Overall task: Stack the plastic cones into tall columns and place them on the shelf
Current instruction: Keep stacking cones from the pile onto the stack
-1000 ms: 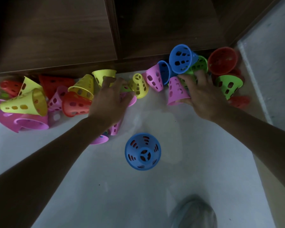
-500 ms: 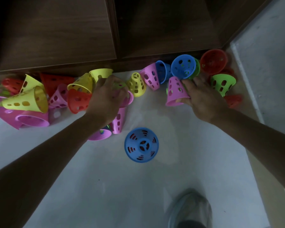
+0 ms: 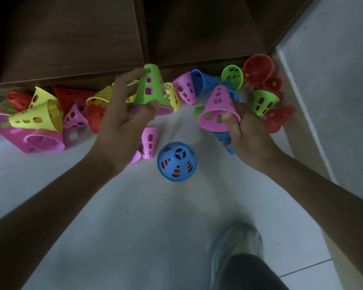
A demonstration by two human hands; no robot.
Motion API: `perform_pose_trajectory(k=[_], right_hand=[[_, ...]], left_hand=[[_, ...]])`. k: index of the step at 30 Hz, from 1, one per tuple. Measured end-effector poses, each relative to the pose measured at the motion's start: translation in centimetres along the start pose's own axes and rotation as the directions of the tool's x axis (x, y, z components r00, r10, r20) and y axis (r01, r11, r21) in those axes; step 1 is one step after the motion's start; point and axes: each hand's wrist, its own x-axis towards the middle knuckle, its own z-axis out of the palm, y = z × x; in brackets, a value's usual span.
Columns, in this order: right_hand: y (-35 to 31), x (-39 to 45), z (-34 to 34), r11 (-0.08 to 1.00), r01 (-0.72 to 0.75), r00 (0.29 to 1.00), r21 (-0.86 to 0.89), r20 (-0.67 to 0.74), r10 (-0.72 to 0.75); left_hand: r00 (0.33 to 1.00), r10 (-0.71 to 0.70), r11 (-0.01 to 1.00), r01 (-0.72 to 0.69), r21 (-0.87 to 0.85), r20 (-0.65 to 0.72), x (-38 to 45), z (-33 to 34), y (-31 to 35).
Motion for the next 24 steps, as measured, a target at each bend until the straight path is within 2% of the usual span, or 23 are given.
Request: perform_pose_trajectory(k=[3,6,8,15,24], right_hand=[[-1.6,-1.8,0.2,0.982,-0.074,0.996,0.173,-0.026,0.079],[-3.2,-3.4,0.4,0.904,-0.167,0.983,0.394,-0.003,0.183],[-4.0,-4.5,0.4,0.861,-0.178,0.978,0.477,-0.008,0.207],[-5.7,-7.6,0.0,0.836,-0.209,0.968,0.508,-0.012,0.249],[-8.2,-9.8,-0.7,0.796,-0.196,0.961,0.573,-0.048,0.271]], left_hand=[[0.998,0.061,0.997,-0.06,-0.057,0.029,-2.2,0.4,1.3],[0.992,0.105,0.992,-0.101,-0.076,0.063,-4.4,0.9,2.1],[0.989,0.123,0.99,-0.117,-0.073,0.084,-5.6,1.2,2.3],[0.976,0.171,0.975,-0.187,0.121,0.136,-7.9,2.0,1.0],[0.983,0.136,0.919,-0.171,0.354,0.122,-8.2,2.0,0.9]])
